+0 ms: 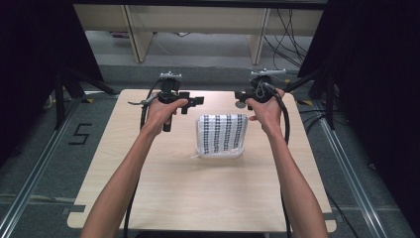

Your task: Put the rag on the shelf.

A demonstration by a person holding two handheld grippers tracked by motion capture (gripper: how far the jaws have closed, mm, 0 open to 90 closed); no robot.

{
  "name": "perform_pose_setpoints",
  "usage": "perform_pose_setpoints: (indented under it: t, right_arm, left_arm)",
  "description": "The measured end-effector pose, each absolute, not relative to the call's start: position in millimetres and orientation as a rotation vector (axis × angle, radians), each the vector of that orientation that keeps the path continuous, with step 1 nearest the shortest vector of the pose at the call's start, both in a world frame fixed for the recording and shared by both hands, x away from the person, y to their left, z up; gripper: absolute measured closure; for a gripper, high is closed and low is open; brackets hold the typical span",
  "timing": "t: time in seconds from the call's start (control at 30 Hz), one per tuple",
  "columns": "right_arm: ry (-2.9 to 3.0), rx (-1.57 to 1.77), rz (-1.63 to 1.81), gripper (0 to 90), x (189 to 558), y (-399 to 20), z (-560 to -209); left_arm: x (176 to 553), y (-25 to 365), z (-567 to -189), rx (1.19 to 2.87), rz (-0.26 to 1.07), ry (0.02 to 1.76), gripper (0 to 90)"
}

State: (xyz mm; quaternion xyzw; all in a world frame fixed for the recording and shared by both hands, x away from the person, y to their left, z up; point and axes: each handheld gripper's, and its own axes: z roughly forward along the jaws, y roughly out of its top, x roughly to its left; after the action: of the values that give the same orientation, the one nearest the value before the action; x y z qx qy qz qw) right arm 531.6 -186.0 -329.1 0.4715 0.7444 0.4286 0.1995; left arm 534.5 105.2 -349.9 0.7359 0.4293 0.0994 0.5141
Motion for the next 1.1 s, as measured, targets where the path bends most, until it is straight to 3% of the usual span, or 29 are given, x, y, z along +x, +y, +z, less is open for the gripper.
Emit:
perform_pose_setpoints:
  t: [1.1]
  right_arm:
    - [2.147,1.210,1.291,42.0,498,-191,-317]
  left_arm:
    - [489,114,-340,1.788,0.229,0.956,27.1]
